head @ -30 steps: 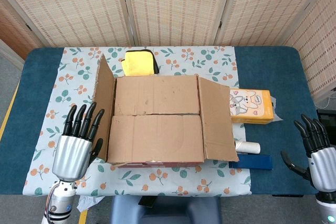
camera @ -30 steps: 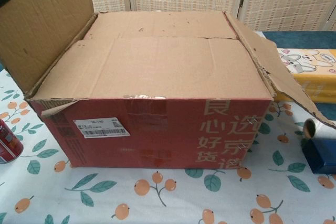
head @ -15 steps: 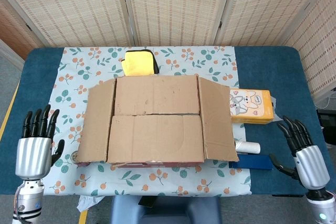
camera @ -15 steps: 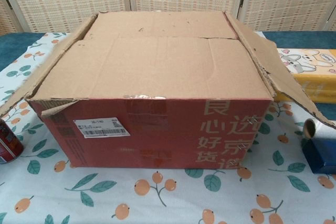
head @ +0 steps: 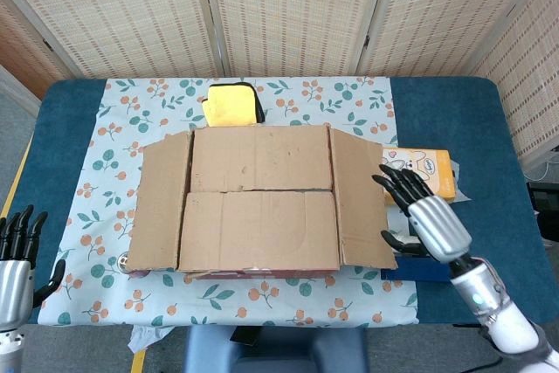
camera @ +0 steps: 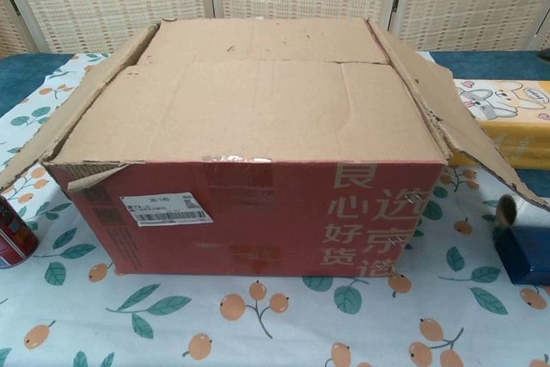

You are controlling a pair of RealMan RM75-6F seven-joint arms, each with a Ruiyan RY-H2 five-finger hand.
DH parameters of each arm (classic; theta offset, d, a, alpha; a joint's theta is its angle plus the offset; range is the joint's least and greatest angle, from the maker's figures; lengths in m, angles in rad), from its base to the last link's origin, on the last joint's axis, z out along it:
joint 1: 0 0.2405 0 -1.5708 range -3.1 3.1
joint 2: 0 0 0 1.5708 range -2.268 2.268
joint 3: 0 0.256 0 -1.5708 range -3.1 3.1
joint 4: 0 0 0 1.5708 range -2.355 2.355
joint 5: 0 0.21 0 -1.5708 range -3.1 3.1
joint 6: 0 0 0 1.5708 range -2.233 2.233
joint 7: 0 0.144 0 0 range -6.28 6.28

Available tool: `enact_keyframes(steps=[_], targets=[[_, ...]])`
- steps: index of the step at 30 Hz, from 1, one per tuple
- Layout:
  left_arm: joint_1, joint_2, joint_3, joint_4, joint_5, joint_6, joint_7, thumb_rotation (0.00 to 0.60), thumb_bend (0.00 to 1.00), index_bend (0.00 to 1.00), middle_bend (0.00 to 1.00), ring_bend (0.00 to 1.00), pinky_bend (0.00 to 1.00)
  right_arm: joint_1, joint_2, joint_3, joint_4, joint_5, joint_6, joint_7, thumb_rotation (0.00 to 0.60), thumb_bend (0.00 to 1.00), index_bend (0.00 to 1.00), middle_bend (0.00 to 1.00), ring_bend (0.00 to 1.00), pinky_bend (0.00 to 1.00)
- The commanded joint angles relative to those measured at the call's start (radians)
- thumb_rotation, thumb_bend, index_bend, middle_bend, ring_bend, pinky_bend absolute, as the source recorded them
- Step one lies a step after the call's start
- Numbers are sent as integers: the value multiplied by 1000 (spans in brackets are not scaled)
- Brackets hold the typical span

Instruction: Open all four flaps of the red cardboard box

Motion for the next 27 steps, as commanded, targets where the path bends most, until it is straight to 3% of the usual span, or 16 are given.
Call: enact_keyframes(steps=[1, 10, 17, 27], targets=[[13, 9, -12, 49, -1, -1, -80, 600, 418, 0, 15, 0, 43, 159, -22, 89, -34, 193, -166, -122, 600, 385, 0, 0, 0, 0], [32, 4, -37, 120, -32, -18, -193, 600, 401, 0, 15, 0, 42, 314, -135, 135, 17, 409, -240, -305, 600, 385, 0, 0, 0, 0], [36, 3, -49, 133, -25, -26, -208, 600, 396, 0, 15, 0, 43, 394, -190, 125, 47, 532, -245, -427, 600, 385, 0, 0, 0, 0], [39, 12, -63, 132, -32, -51, -229, 600, 393, 0, 15, 0, 34, 458, -252, 104, 108, 627, -239, -487, 600, 385, 0, 0, 0, 0]])
